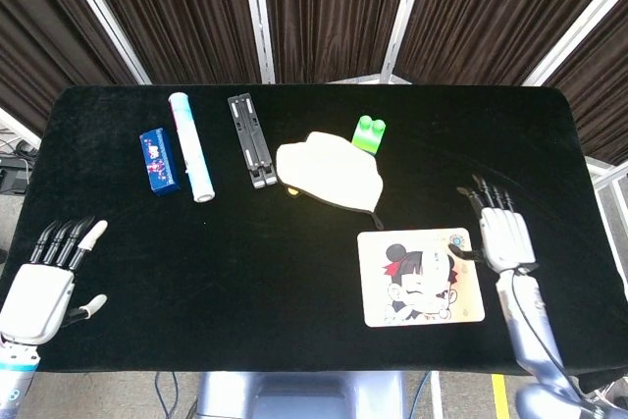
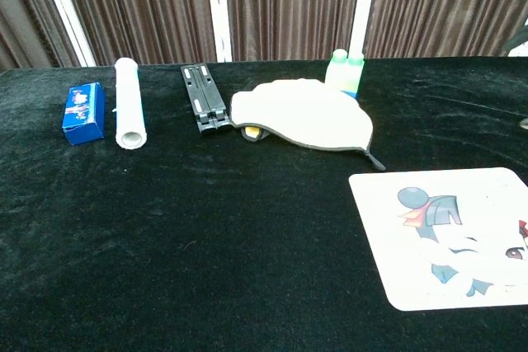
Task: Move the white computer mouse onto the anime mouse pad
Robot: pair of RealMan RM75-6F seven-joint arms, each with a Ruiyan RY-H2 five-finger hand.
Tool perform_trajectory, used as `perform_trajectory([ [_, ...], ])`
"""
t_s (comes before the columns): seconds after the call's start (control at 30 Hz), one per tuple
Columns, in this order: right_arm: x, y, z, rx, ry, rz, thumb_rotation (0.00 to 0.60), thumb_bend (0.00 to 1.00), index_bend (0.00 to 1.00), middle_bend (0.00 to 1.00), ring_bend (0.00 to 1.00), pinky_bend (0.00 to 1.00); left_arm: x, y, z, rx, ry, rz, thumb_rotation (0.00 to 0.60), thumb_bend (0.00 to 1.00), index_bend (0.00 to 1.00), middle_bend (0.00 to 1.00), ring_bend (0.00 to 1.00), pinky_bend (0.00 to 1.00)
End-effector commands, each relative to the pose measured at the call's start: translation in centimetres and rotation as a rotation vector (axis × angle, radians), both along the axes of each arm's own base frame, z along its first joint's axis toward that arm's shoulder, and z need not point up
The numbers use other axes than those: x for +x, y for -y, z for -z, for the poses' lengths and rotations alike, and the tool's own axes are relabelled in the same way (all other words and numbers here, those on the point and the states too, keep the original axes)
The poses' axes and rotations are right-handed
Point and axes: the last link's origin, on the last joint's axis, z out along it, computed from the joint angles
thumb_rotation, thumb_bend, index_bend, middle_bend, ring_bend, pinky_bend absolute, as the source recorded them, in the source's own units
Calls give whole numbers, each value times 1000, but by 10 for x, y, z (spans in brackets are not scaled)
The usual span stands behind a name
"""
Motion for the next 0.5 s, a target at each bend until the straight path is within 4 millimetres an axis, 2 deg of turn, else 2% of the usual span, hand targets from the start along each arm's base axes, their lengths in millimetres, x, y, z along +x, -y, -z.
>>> perform_trajectory([
  [0.03,-39,-25,-22,-5,-77,-31,600,141,148,0,0,0,-1,0,1,23,8,7,600,104,0,0,0,0],
  [0.13,-49,-32,-28,-18,-104,-43,600,140,148,0,0,0,-1,0,2,33,2,7,600,100,0,0,0,0],
  [0.37,-110,-81,-56,-60,-250,-27,600,129,97,0,0,0,-8,2,14,82,-15,-14,600,85,0,0,0,0],
  [0.5,-123,-87,-57,-35,-228,-10,600,128,84,0,0,0,-13,3,16,91,-23,-39,600,84,0,0,0,0],
])
